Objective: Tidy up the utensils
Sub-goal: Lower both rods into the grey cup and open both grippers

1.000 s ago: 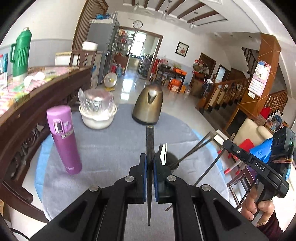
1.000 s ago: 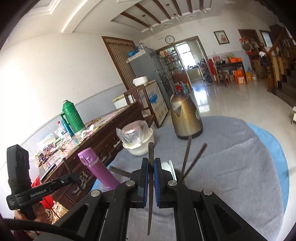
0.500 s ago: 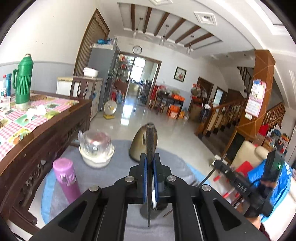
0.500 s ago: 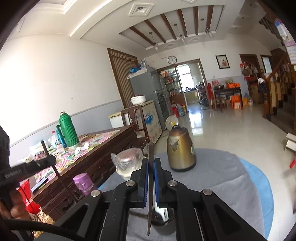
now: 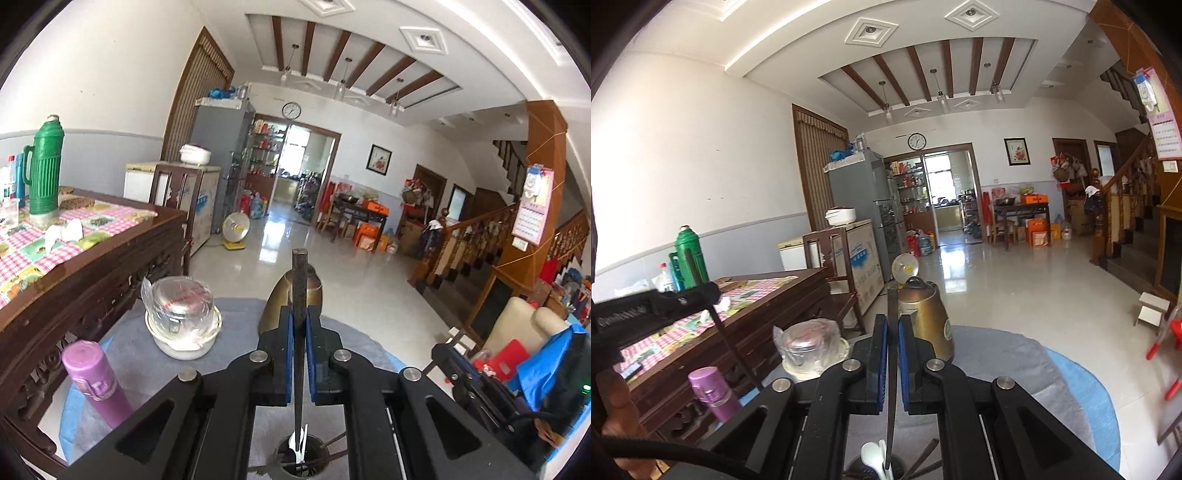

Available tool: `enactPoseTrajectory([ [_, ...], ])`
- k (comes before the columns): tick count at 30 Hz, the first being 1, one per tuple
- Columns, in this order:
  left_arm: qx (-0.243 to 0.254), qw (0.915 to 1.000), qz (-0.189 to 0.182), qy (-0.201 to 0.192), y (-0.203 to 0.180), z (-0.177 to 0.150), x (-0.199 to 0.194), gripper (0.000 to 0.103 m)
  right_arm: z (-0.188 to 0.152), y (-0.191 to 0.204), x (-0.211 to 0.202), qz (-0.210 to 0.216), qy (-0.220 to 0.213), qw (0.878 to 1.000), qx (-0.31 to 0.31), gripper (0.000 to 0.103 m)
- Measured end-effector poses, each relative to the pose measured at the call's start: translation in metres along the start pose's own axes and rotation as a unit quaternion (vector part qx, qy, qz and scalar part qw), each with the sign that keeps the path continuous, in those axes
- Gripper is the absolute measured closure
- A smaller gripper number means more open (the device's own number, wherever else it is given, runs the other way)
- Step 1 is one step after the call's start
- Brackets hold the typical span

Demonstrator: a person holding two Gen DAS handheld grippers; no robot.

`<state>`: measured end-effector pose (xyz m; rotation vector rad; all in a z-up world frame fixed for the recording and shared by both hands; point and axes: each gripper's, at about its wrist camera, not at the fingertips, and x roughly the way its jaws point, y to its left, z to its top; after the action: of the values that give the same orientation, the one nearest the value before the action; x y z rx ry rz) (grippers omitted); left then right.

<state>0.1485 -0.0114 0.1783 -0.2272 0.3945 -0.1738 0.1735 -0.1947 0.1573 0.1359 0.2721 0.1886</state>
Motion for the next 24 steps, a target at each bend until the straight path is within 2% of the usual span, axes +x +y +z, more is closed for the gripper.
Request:
enactPoseTrajectory([
  [5,0.000,0.9991,0.033,0.026,-0.003,-0.022,0.035,0.096,-0.010,0.001,0.019,-0.011,0.008,1.000,-0.015,0.097],
  [10,0.003,0.9977,0.053,0.041,-0.004,-0.038,0.053,0.096,-0.025,-0.003,0.032,-0.011,0.027,0.999,-0.014,0.097],
  [24,0.016,0.9939,0.059,0.091,-0.007,-0.066,0.071,0.096,-0.049,-0.020,0.048,0.004,0.088,0.996,0.006,0.096],
])
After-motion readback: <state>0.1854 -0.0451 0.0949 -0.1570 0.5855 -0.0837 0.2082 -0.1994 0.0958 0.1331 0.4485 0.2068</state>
